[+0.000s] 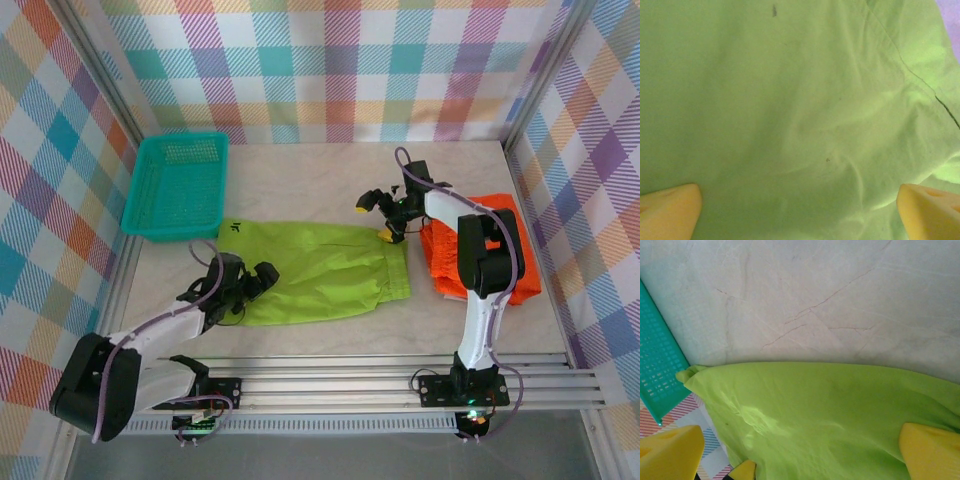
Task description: Fold and stack the shorts
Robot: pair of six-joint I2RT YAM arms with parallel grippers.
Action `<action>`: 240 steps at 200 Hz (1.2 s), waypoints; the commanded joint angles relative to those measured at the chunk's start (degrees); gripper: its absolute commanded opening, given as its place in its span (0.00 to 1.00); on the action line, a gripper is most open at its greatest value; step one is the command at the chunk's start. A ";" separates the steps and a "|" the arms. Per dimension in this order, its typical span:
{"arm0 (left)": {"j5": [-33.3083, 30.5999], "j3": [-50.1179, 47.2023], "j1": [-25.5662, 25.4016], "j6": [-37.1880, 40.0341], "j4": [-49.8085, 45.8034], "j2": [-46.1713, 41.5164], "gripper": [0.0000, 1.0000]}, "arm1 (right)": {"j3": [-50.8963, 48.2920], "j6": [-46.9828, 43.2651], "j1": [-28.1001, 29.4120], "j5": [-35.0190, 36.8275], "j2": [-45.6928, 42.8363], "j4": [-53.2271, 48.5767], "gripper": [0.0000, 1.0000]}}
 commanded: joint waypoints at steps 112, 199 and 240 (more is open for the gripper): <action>6.67 14.13 -0.50 4.99 -12.25 -4.22 1.00 | -17.28 -24.69 -0.35 16.00 -29.34 -14.07 0.99; 6.59 9.33 -1.12 3.87 -7.26 1.66 1.00 | -25.74 -21.56 0.61 18.79 -25.31 -13.89 0.91; 6.15 9.24 -1.11 4.34 -7.42 2.01 1.00 | -25.25 -20.90 1.54 19.06 -21.91 -12.22 0.83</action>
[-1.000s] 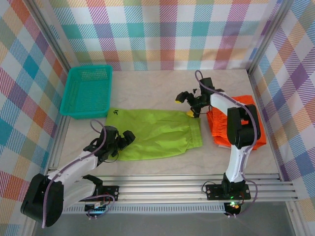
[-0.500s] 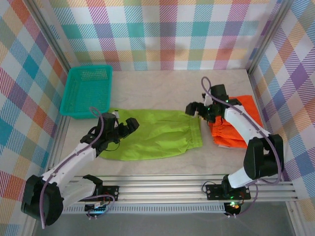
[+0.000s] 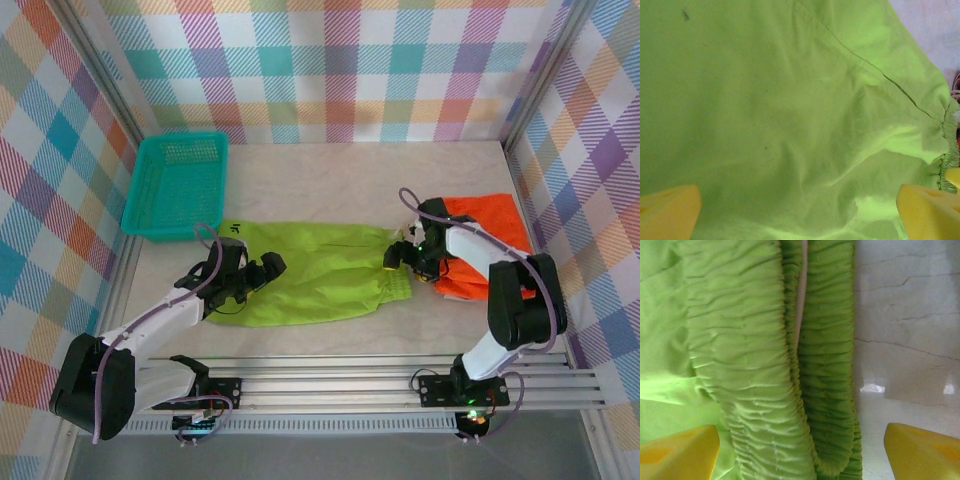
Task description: Fold and stack the shorts
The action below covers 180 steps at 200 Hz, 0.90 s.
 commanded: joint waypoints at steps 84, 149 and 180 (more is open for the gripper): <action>-1.41 -1.79 -0.68 0.97 0.86 -0.13 1.00 | 1.10 0.09 3.36 3.19 6.69 2.28 0.53; -2.99 -1.73 -0.66 0.78 -0.64 -3.25 1.00 | 2.52 -4.48 4.25 6.74 6.66 0.52 0.03; -5.31 0.53 -0.52 1.61 -4.45 -6.71 1.00 | 6.72 -7.76 5.19 10.83 3.62 -4.86 0.00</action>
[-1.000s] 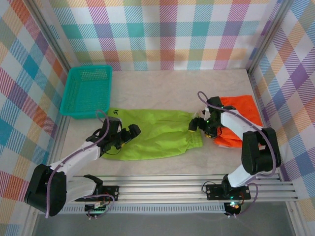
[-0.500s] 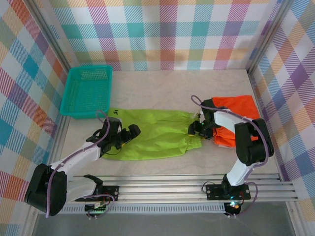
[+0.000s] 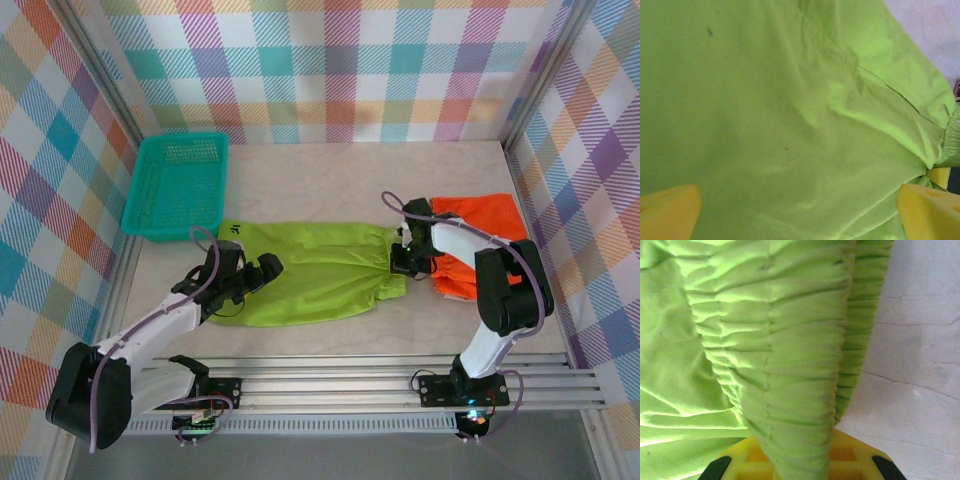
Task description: Fold and stack the shorts
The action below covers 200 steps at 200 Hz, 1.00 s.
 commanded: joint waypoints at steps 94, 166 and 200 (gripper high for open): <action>-2.44 4.78 0.64 2.09 -6.47 -6.72 1.00 | 23.66 -16.84 1.67 20.63 -13.91 -25.29 0.00; 0.86 4.95 -0.51 1.60 -3.85 -4.47 1.00 | 39.81 -23.22 2.18 35.79 -5.47 -34.82 0.00; 1.90 6.89 -2.08 1.38 -2.13 1.11 0.96 | 46.09 -25.80 4.33 39.86 -1.40 -36.32 0.00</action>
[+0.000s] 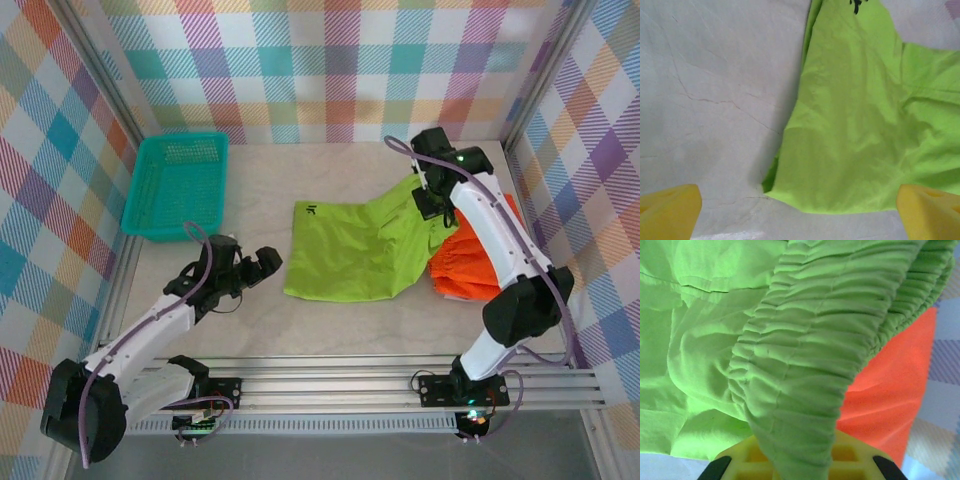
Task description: Fold and stack the shorts
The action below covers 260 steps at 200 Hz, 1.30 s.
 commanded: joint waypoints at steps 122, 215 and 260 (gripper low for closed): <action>1.42 8.52 -11.89 -4.17 12.87 28.56 0.18 | 20.35 -2.19 8.56 10.77 12.99 -9.20 0.00; -2.44 2.70 -18.97 -9.31 17.71 34.17 0.04 | 34.54 3.87 16.87 11.21 24.12 -16.25 0.00; -3.14 3.89 -20.28 -9.48 17.74 35.29 0.04 | 41.58 10.37 21.18 8.74 31.36 -20.80 0.00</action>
